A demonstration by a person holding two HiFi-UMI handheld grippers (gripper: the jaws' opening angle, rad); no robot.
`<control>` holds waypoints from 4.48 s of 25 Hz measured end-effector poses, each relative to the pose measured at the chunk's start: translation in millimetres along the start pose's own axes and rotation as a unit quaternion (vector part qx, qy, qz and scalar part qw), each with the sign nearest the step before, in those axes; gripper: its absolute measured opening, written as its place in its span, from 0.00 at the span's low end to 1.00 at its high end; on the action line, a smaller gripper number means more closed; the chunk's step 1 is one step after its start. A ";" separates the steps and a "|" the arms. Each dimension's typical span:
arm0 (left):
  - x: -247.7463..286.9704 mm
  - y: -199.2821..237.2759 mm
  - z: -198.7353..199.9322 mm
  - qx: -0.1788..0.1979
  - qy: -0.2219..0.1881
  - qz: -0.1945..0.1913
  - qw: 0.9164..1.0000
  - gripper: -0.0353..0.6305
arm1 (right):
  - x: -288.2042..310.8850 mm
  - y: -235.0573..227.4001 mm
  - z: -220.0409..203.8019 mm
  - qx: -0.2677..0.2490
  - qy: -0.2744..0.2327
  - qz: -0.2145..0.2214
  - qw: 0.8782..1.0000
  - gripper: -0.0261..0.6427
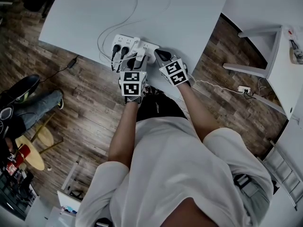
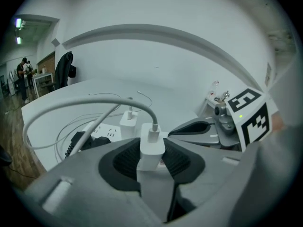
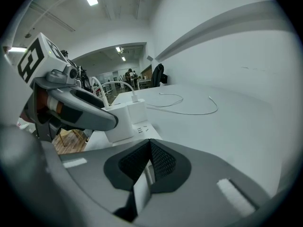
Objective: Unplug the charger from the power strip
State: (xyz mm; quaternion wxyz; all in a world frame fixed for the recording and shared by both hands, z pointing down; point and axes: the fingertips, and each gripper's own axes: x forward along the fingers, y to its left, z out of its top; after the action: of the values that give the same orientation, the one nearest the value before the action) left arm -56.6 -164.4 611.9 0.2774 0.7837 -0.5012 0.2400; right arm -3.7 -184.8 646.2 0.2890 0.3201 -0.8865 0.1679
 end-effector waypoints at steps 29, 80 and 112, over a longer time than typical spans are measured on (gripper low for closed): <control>-2.2 -0.6 2.5 0.021 0.009 0.002 1.000 0.27 | -1.5 1.3 1.8 0.003 -0.007 0.002 1.000 0.04; -5.7 -5.4 7.2 0.076 0.028 0.012 0.997 0.27 | -0.8 0.7 1.2 0.007 0.001 -0.009 1.000 0.04; -18.6 -1.2 -57.9 -0.261 0.035 -0.108 0.959 0.34 | -18.6 0.3 7.9 0.037 -0.018 -0.050 0.998 0.04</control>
State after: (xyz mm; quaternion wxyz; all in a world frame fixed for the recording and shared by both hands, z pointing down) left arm -68.4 -112.7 641.7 0.5139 0.7248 -0.4486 0.0969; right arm 4.6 -179.6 628.5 0.2685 0.3772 -0.8678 0.1805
